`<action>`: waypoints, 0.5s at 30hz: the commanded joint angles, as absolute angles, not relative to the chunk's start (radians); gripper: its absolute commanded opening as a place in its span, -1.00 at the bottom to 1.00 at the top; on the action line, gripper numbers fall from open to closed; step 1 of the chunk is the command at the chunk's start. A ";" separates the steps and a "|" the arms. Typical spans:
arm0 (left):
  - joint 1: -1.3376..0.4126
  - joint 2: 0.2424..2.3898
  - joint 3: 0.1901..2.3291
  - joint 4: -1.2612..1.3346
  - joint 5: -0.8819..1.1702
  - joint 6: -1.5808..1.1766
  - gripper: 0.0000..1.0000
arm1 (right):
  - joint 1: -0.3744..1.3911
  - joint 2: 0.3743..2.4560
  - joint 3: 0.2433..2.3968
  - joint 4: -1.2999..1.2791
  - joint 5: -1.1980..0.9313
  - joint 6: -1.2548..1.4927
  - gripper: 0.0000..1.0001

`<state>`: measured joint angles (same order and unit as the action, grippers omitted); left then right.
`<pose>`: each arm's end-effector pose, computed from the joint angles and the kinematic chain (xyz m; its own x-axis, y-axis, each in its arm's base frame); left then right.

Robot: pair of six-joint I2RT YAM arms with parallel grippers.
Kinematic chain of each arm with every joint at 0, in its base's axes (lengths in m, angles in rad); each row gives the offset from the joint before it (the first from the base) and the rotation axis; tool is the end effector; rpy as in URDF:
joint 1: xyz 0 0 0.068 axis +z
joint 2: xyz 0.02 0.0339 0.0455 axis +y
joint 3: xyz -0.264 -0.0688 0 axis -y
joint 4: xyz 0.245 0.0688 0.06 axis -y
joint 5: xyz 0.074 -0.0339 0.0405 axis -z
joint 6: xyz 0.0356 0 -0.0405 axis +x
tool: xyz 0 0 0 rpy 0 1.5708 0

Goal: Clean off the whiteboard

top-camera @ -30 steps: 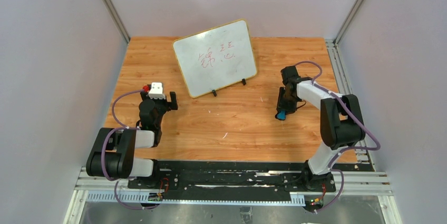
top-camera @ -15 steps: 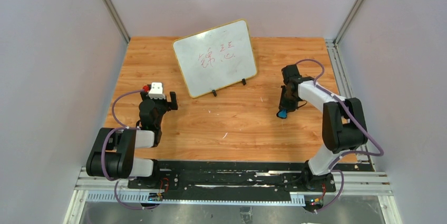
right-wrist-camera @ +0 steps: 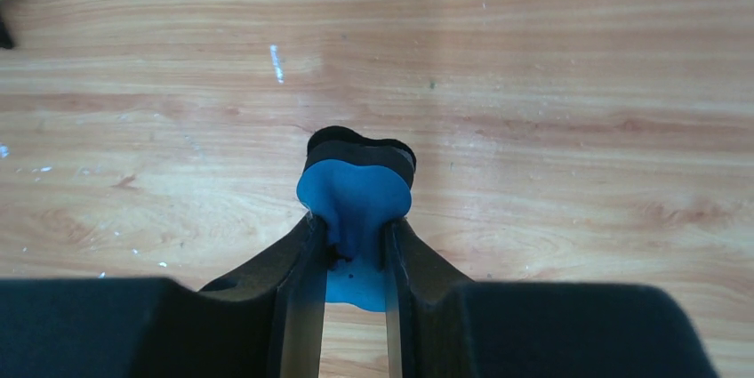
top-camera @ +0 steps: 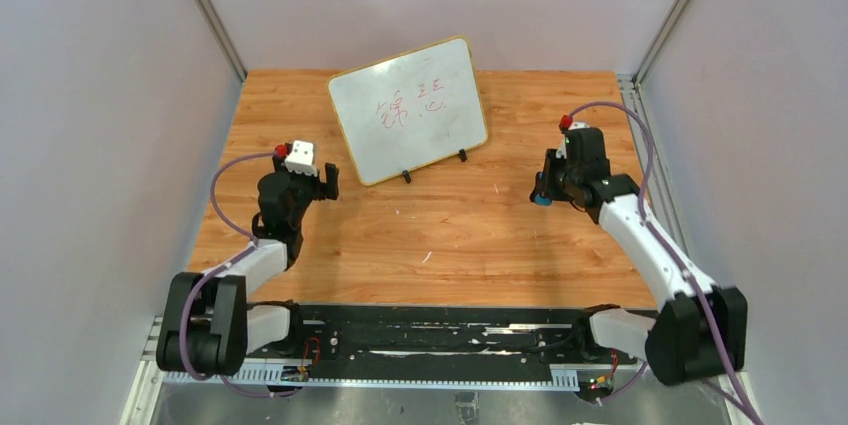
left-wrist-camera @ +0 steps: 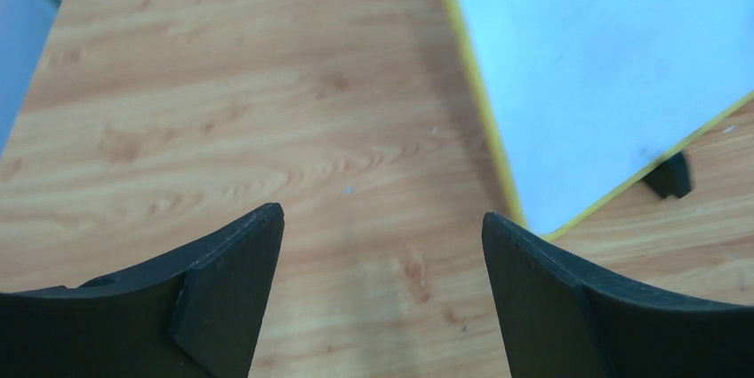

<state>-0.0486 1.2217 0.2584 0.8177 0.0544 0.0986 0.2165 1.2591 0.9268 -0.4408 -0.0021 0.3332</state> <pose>0.2268 -0.0130 0.1788 -0.1341 0.1049 -0.9854 0.1160 0.9892 0.0895 0.2624 0.0578 0.2650 -0.7153 0.1776 -0.6759 0.0187 0.9717 0.2355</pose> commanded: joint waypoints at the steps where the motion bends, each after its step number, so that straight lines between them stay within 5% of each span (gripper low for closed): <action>1: -0.053 1.110 0.435 0.453 0.258 0.197 0.69 | 0.230 1.068 0.824 -0.296 -0.049 0.228 -0.99; 6: -0.034 1.062 0.620 0.209 0.460 0.235 0.45 | 0.231 0.970 0.777 -0.272 0.000 0.209 -0.99; 15: 0.224 1.424 1.019 0.061 1.044 0.083 0.48 | 0.231 0.995 0.790 -0.285 -0.071 0.210 -0.99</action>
